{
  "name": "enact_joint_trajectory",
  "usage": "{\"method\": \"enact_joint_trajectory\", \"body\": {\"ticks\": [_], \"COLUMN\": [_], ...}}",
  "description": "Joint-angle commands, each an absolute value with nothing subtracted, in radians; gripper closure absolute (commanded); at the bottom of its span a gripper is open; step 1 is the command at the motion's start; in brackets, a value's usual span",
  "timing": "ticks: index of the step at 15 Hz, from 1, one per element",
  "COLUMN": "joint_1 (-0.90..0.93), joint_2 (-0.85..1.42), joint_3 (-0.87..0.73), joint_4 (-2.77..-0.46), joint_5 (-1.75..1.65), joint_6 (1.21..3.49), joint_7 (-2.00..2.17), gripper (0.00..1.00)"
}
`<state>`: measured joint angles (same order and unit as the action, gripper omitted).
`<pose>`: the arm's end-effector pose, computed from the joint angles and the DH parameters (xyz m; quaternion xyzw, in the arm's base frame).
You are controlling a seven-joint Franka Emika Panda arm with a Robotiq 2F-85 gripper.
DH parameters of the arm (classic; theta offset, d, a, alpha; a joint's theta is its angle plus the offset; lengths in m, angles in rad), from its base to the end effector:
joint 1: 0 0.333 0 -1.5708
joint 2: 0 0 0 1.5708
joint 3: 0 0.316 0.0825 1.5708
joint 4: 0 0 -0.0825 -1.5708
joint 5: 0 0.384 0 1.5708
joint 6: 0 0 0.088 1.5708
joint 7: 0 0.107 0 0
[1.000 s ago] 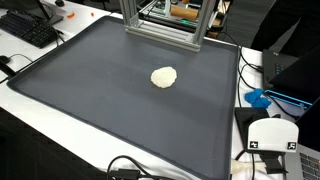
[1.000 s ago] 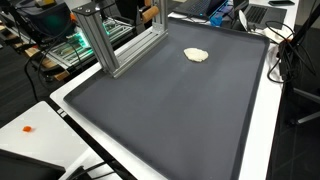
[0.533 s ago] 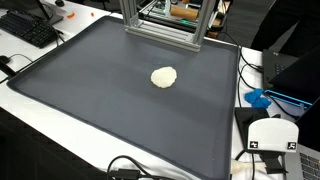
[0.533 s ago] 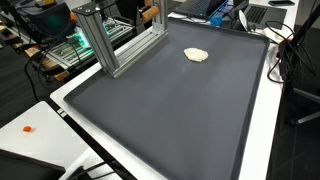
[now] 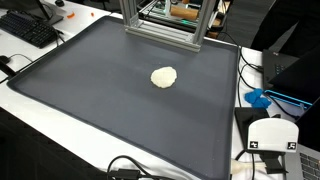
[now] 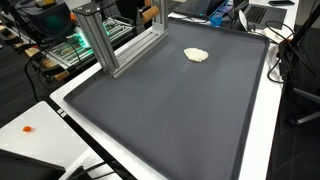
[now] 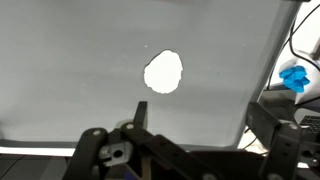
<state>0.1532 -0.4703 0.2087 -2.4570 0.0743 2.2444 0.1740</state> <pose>0.3987 0.1586 0.4868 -0.9897 -0.0687 -0.1245 0.0173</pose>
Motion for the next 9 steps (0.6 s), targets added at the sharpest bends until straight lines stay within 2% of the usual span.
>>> {"method": "enact_joint_trajectory", "body": {"ticks": [1, 9], "joint_1": [0.139, 0.14], "joint_2": [-0.387, -0.316], "joint_3": [0.213, 0.2], "joint_4": [-2.444, -2.453], "joint_5": [0.048, 0.039], "joint_6": [2.304, 2.38], "joint_7": [0.188, 0.176], "gripper": [0.0, 0.0]}}
